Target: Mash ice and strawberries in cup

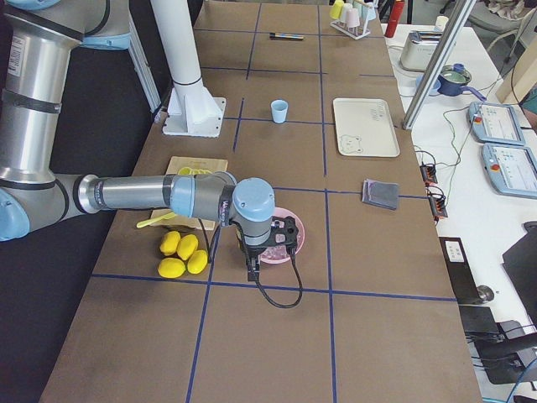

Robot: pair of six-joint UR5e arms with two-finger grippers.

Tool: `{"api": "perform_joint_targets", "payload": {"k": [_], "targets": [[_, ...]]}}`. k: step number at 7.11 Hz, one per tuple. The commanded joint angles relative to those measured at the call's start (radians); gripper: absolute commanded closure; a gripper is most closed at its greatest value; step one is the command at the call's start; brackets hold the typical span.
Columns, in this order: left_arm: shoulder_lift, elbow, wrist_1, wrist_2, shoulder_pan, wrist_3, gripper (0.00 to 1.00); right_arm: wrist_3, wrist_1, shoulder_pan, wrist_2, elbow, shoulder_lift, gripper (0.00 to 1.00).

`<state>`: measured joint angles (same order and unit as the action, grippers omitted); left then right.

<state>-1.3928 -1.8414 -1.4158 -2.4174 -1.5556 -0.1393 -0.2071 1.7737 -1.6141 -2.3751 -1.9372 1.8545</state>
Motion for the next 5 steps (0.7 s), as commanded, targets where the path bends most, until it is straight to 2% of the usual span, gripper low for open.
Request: {"api": "perform_joint_targets", "payload": {"k": [1, 3, 4, 5], "targets": [[-0.029, -0.015, 0.002, 0.003, 0.0, 0.001, 0.0, 0.0, 0.001, 0.0, -0.004, 0.007, 0.005, 0.01], [-0.048, -0.015, 0.002, 0.004, 0.0, 0.003, 0.0, 0.0, 0.001, 0.002, -0.006, 0.007, 0.002, 0.01], [-0.054, -0.012, 0.003, 0.036, 0.0, 0.006, 0.0, -0.003, 0.0, 0.003, -0.006, 0.004, 0.002, 0.01], [-0.049, -0.024, 0.003, 0.122, 0.0, 0.009, 0.0, -0.008, -0.002, 0.002, -0.006, -0.011, 0.006, 0.01]]}}
